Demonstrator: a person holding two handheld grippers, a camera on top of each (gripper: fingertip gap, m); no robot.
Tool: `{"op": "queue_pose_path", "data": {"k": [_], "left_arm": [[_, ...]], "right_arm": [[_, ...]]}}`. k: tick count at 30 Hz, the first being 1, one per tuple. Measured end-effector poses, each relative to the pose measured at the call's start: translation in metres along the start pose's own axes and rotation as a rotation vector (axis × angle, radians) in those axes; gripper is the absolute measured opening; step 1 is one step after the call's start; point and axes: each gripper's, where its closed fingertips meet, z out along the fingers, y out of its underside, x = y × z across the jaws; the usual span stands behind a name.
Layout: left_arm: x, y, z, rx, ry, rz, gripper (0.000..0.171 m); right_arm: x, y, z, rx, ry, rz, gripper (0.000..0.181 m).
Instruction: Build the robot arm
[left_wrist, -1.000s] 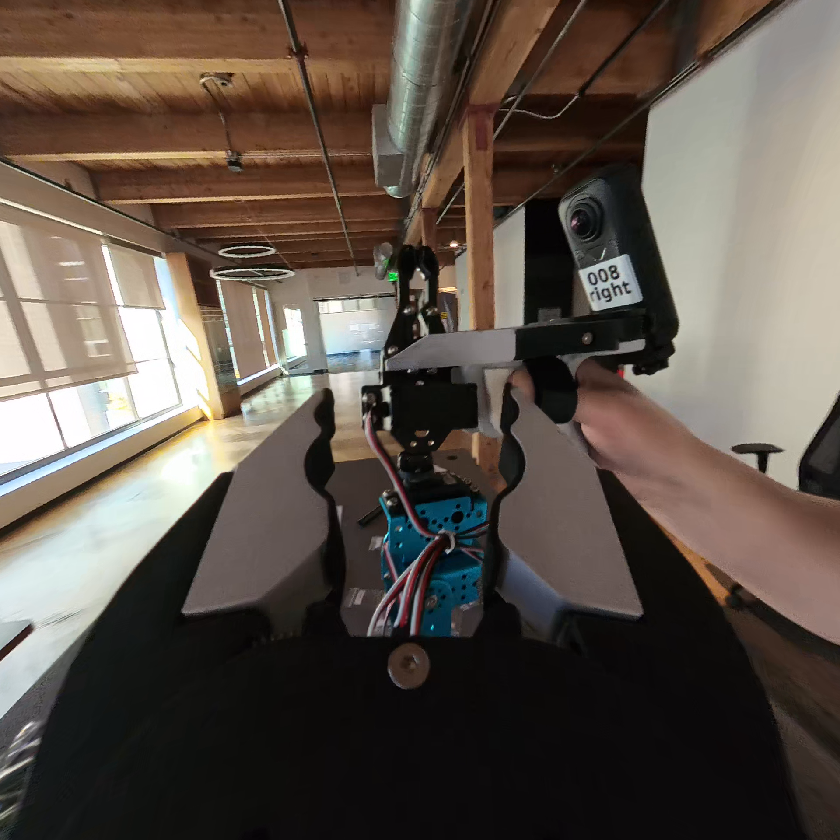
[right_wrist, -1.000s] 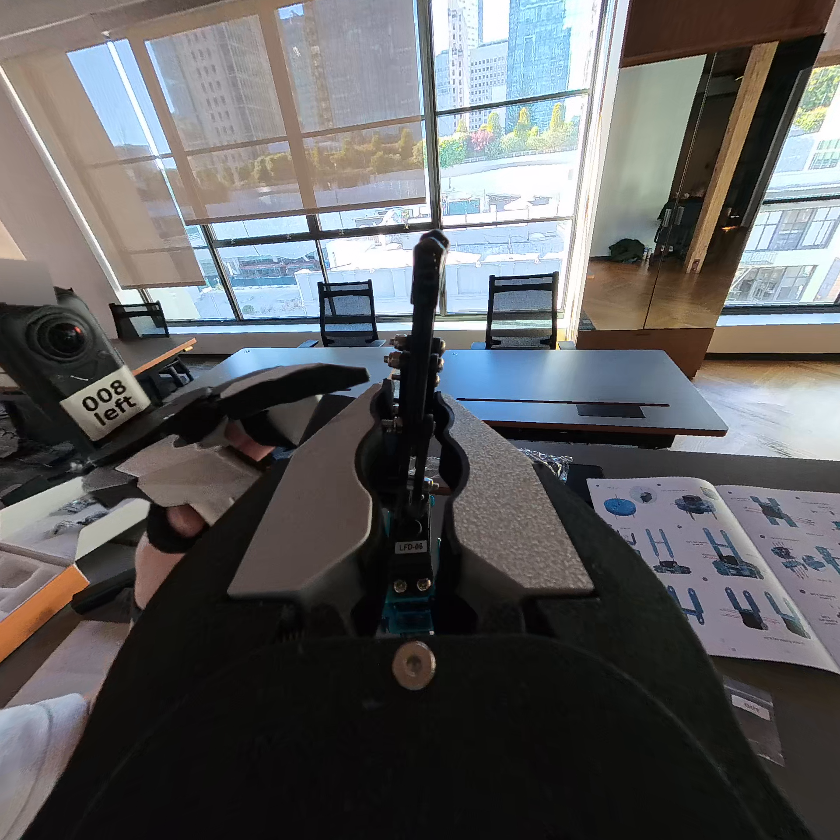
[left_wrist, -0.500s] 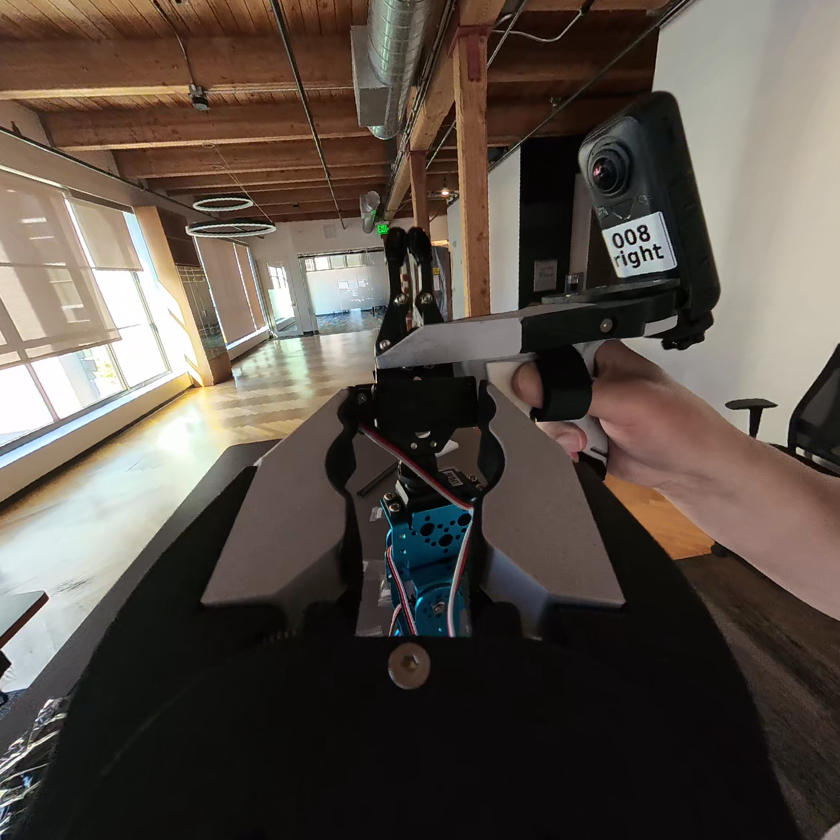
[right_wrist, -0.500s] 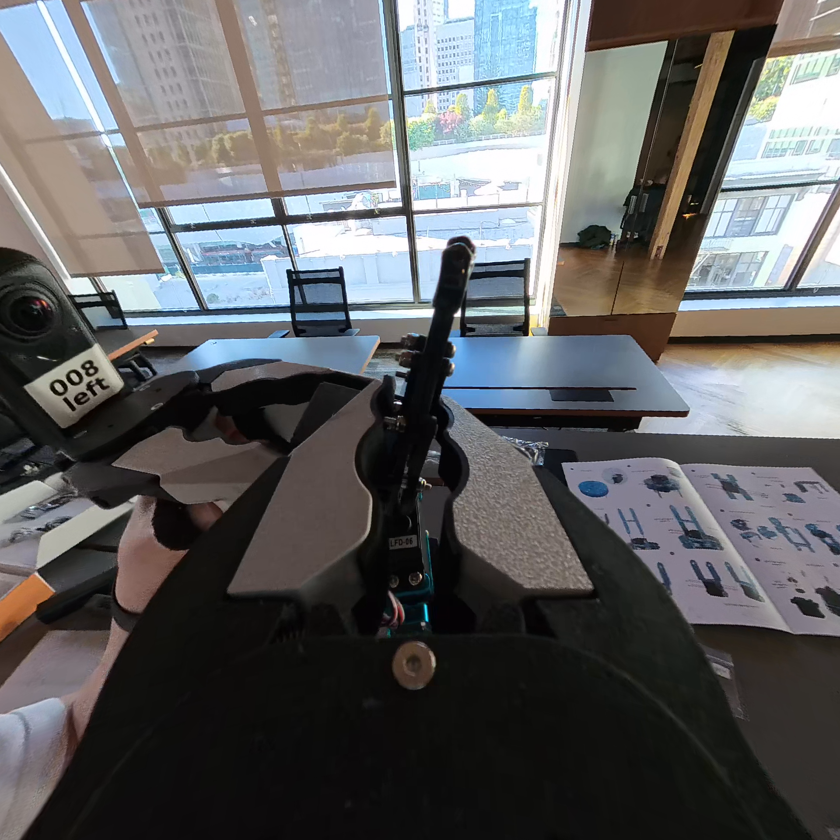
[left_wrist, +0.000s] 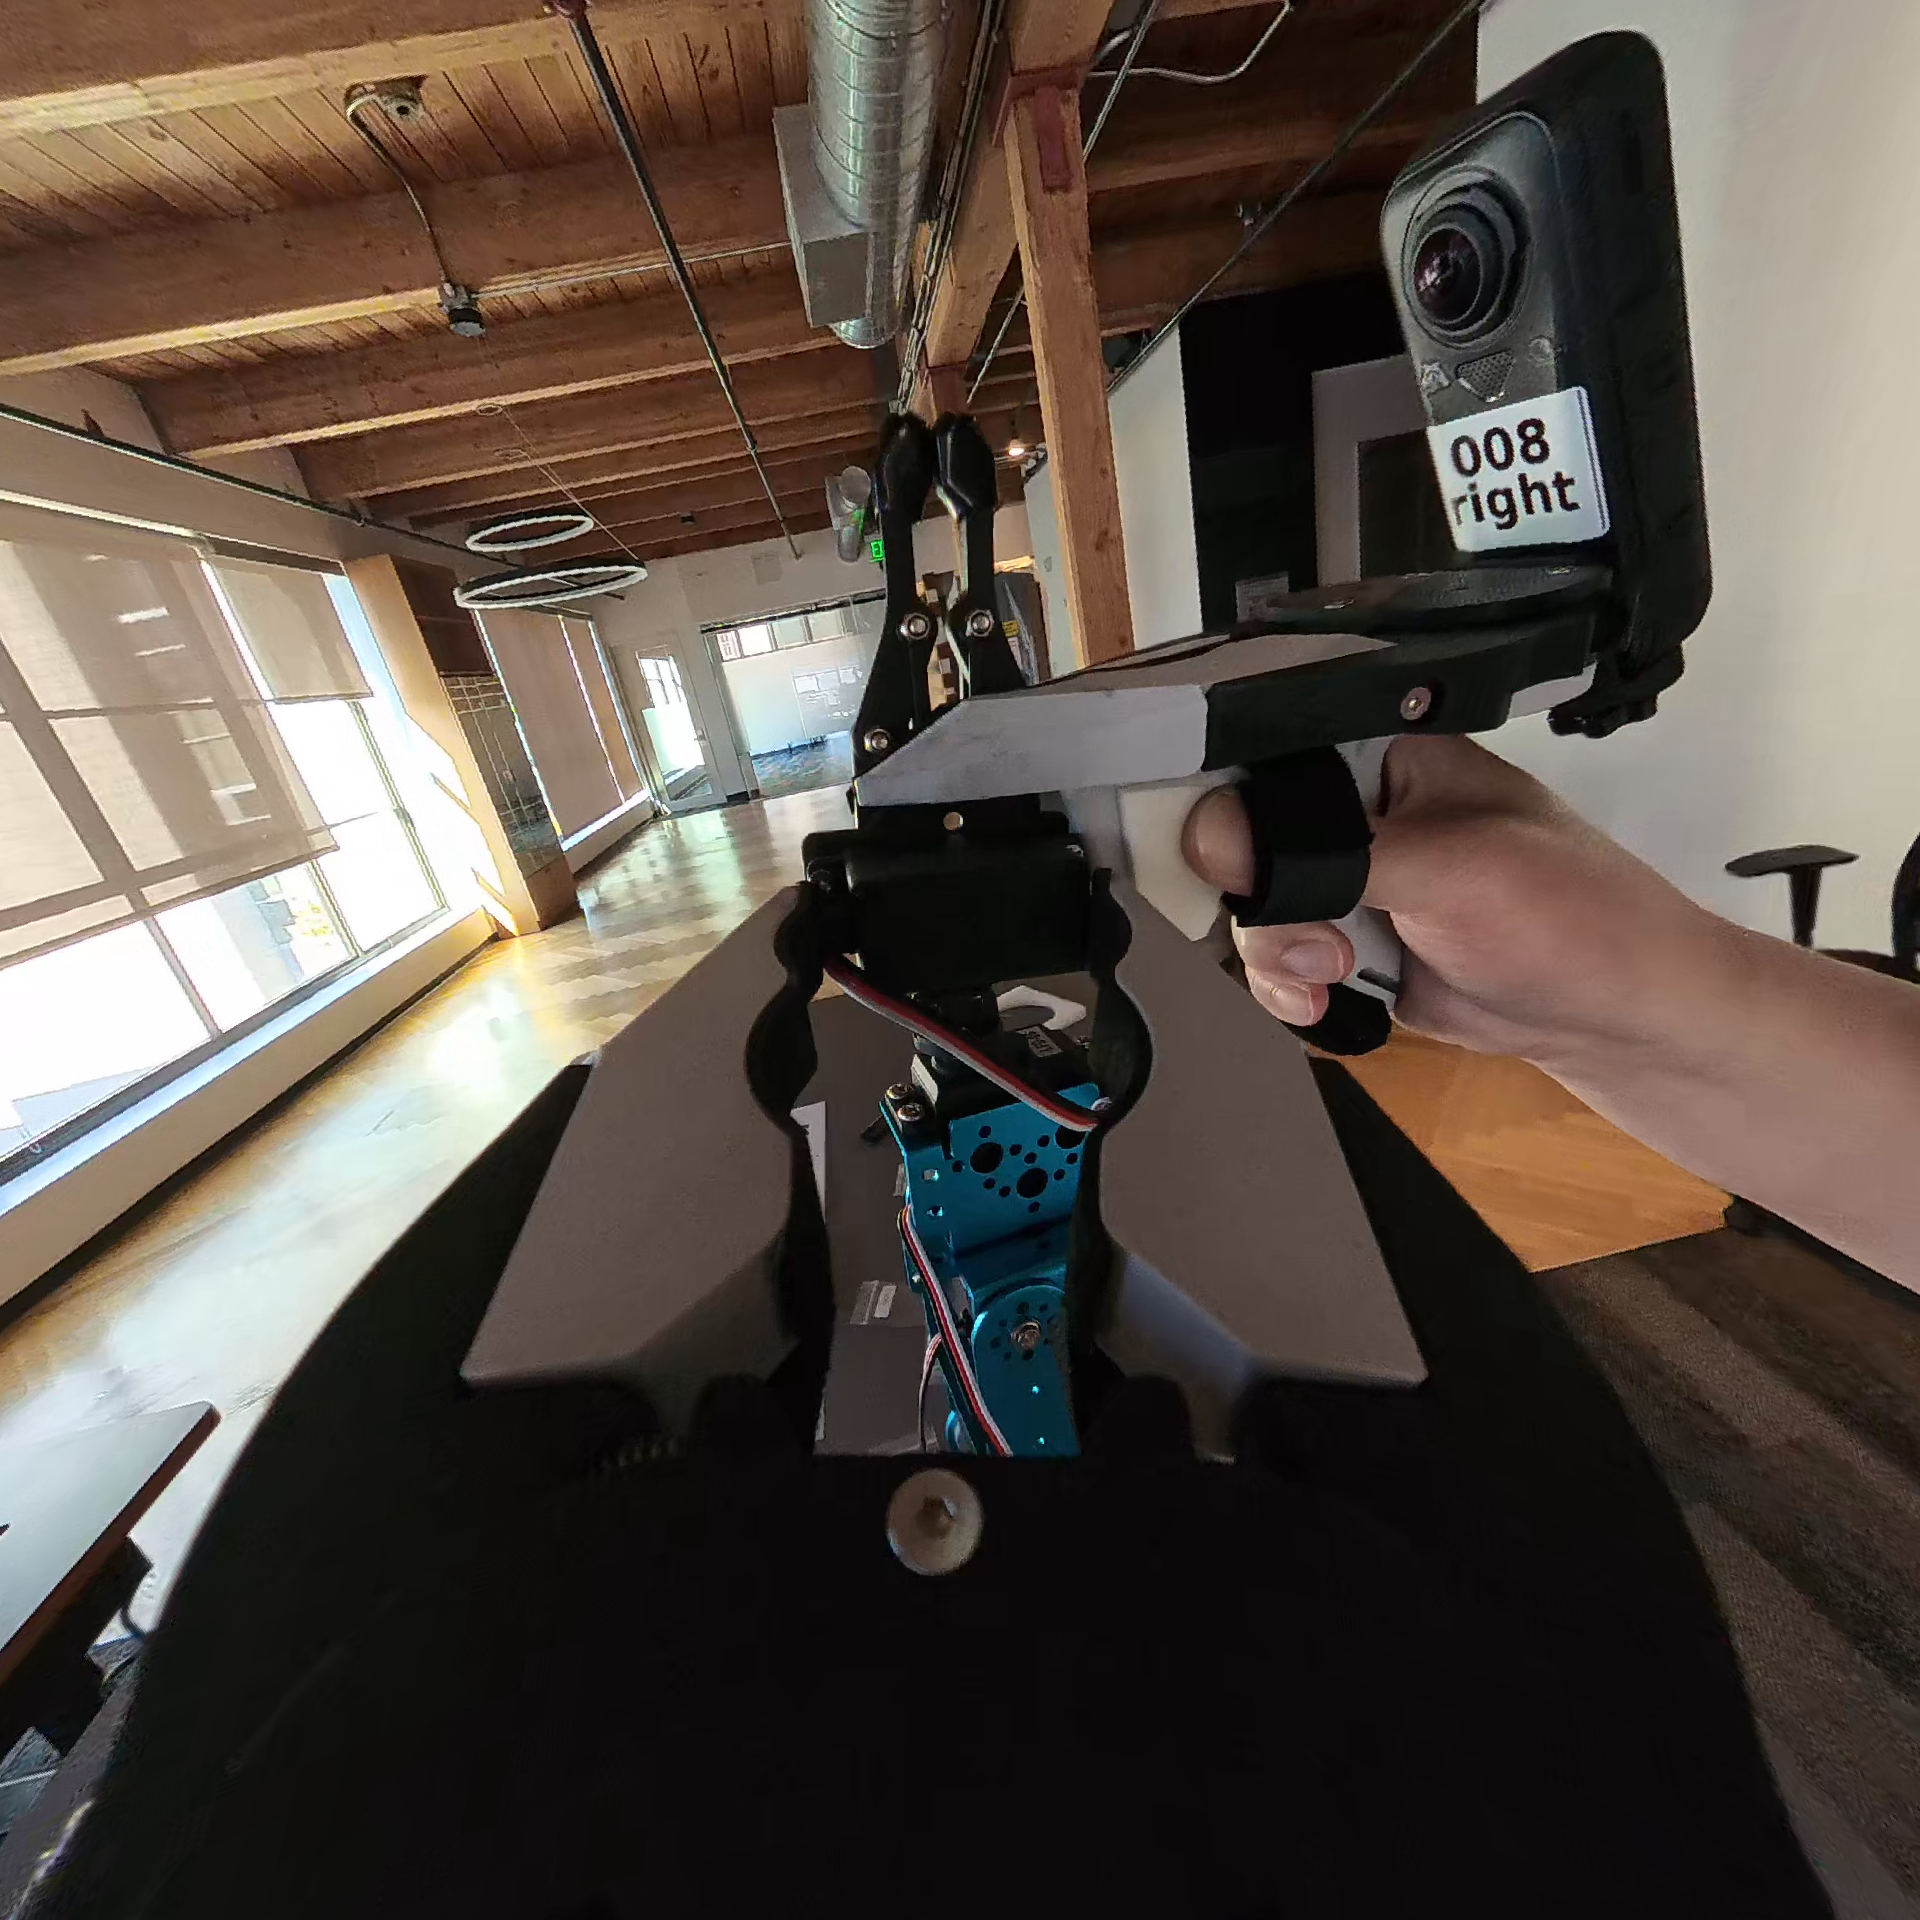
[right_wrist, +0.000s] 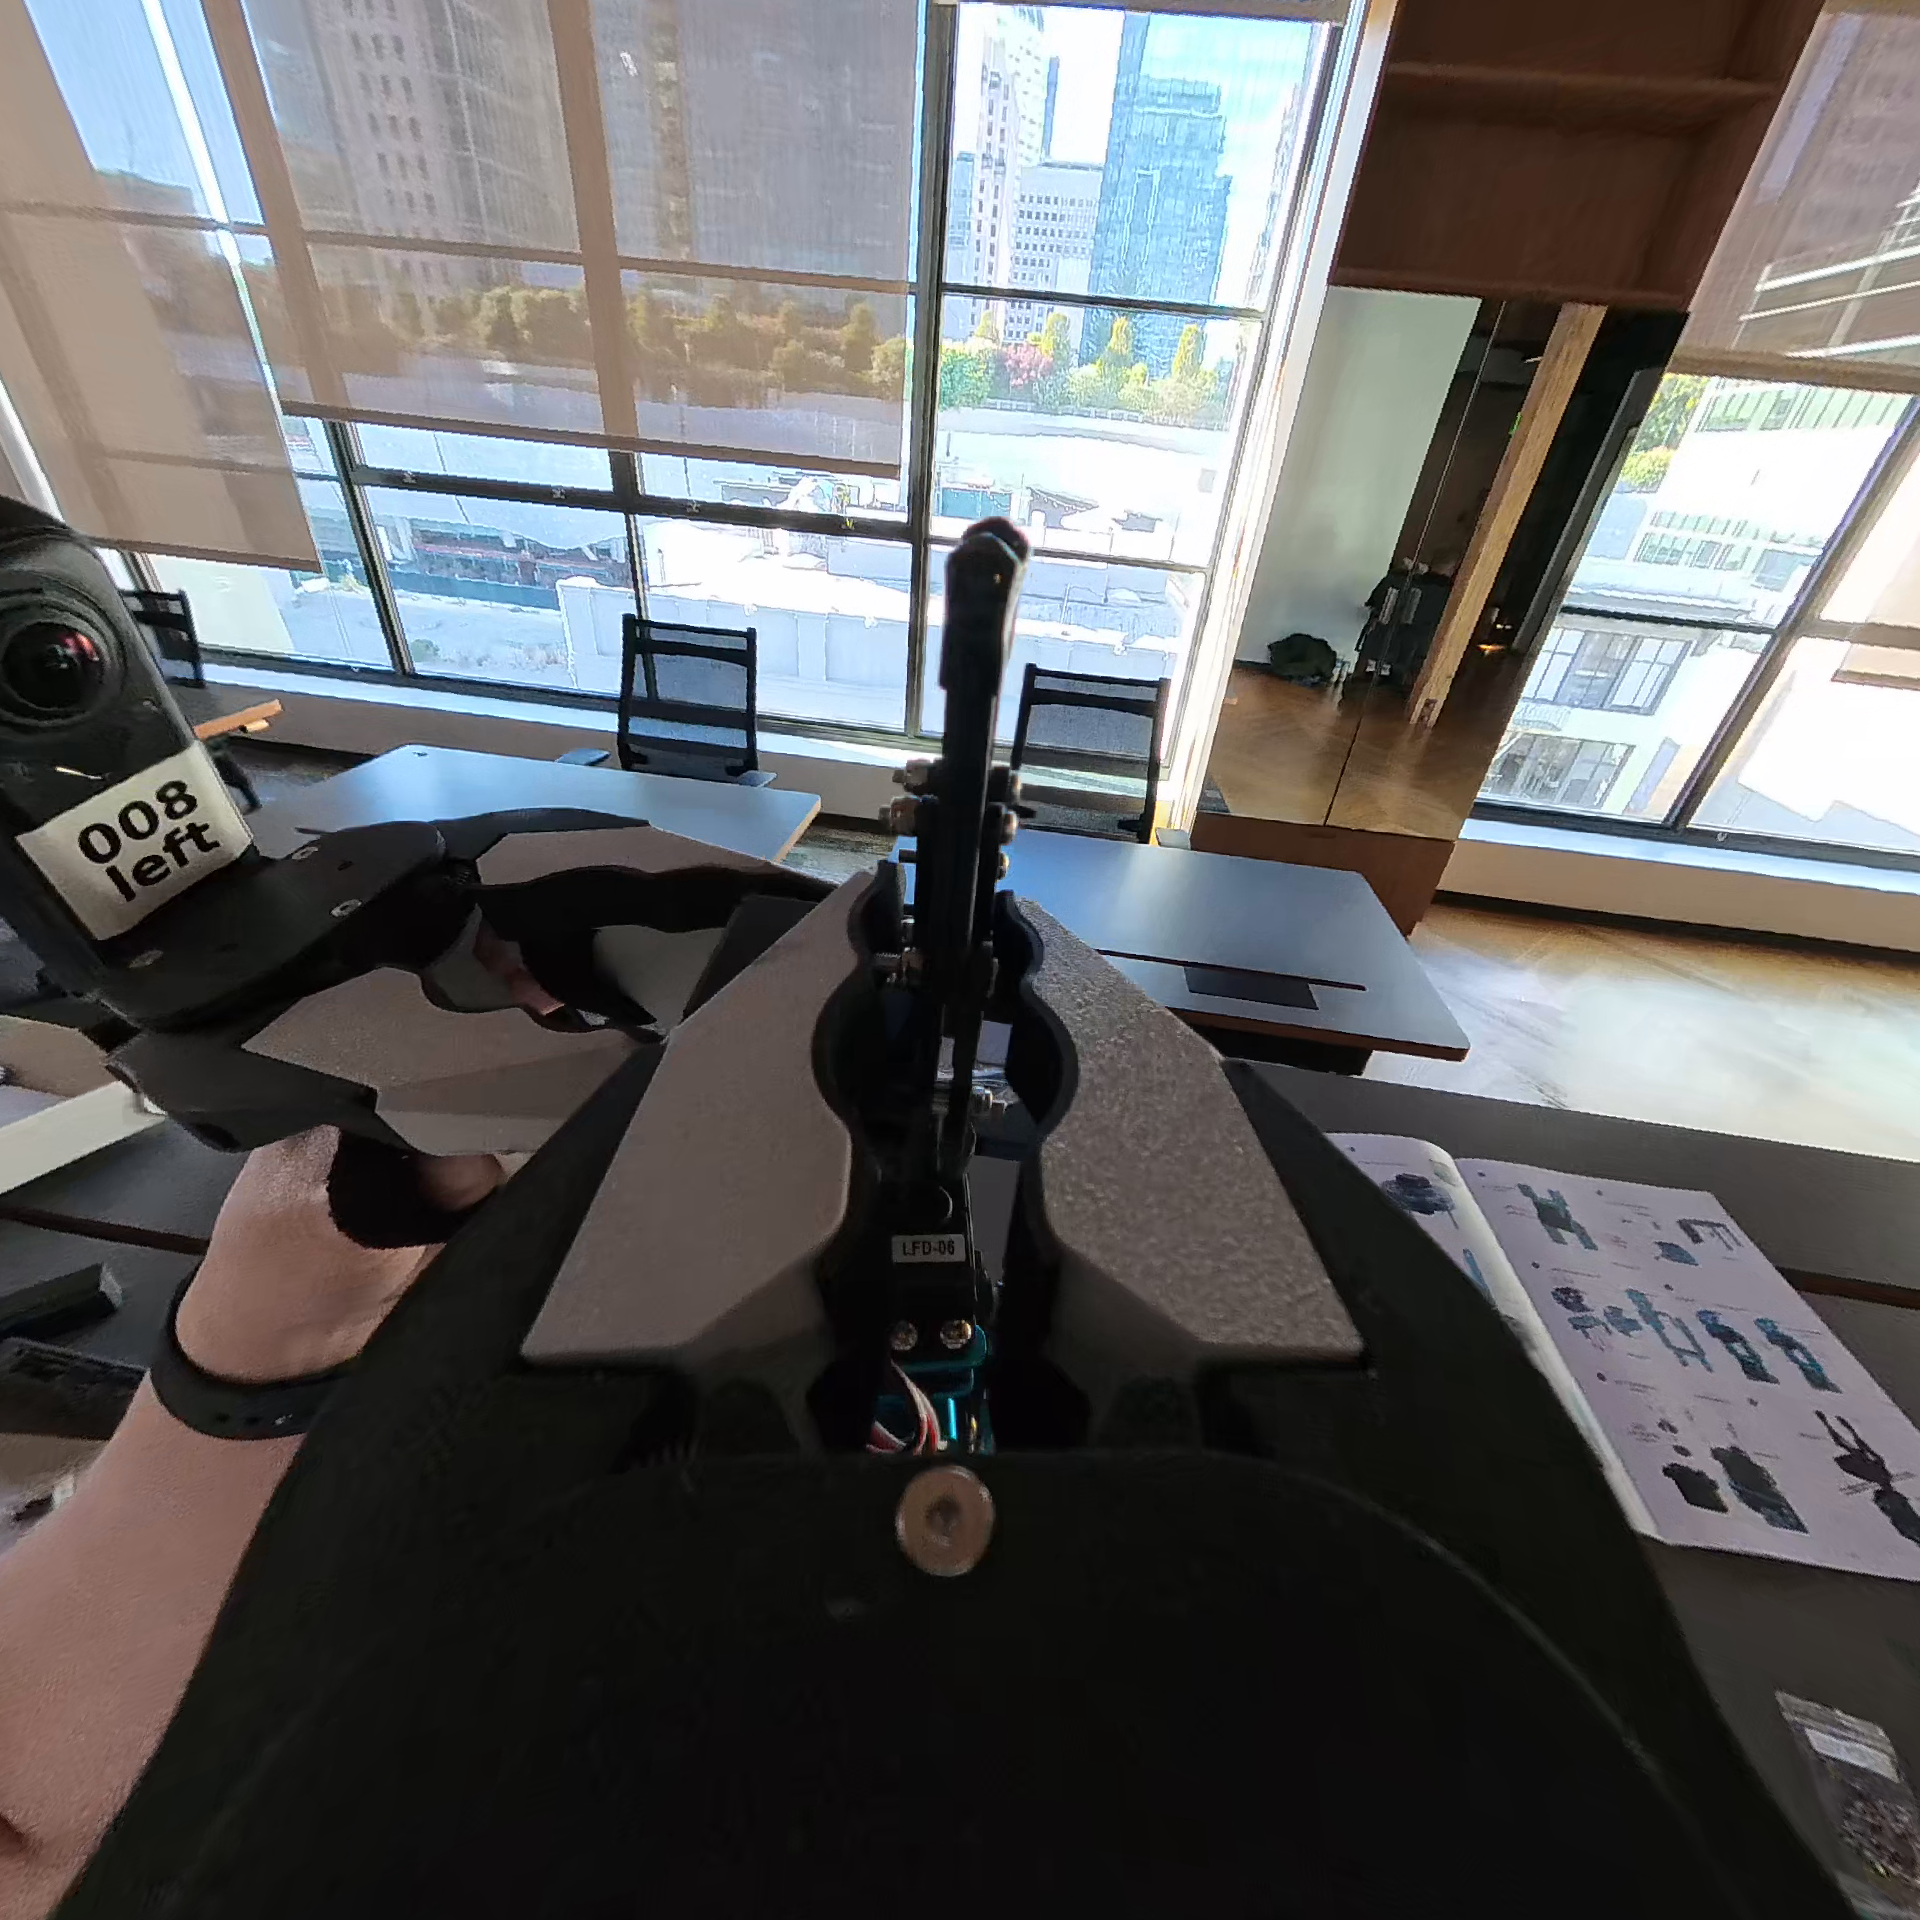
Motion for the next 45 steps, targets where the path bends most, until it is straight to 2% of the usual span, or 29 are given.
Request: {"op": "queue_pose_path", "data": {"k": [9,12,17,21,26,31,36,38,41,42,45], "left_arm": [[0.004,0.006,0.001,-0.055,-0.07,0.075,0.05],[0.005,0.008,-0.001,-0.037,-0.073,0.068,0.05],[-0.001,0.01,-0.004,-0.05,-0.072,-0.001,0.05],[0.0,0.008,-0.006,-0.027,-0.028,-0.076,0.05],[-0.007,0.004,-0.031,0.038,-0.001,-0.193,0.059],[-0.007,0.036,-0.031,-0.093,0.023,-0.199,0.059],[0.005,0.055,-0.001,-0.07,0.077,-0.219,0.066],[0.007,0.054,0.007,-0.054,0.034,-0.151,0.062],[0.001,0.046,0.013,0.007,-0.075,-0.036,0.047],[0.001,0.045,0.015,0.012,-0.093,-0.015,0.04],[0.002,0.045,0.022,0.005,-0.107,0.011,0.035]], "right_arm": [[-0.001,0.005,-0.003,0.056,-0.094,0.006,0.017],[-0.003,0.007,-0.003,0.053,-0.084,-0.002,0.016],[-0.004,0.007,0.005,-0.034,-0.073,-0.037,0.016],[-0.004,0.009,0.007,-0.081,-0.089,0.0,0.016],[-0.004,0.009,0.008,-0.098,-0.095,0.012,0.017],[-0.004,0.01,0.009,-0.113,-0.104,0.042,0.017],[-0.004,0.009,0.007,-0.095,-0.101,0.066,0.017],[-0.004,0.009,0.007,-0.091,-0.098,0.062,0.017],[-0.004,0.009,0.007,-0.084,-0.103,0.083,0.017],[-0.004,0.009,0.007,-0.08,-0.105,0.09,0.017],[-0.003,0.009,0.007,-0.074,-0.108,0.104,0.017]]}}
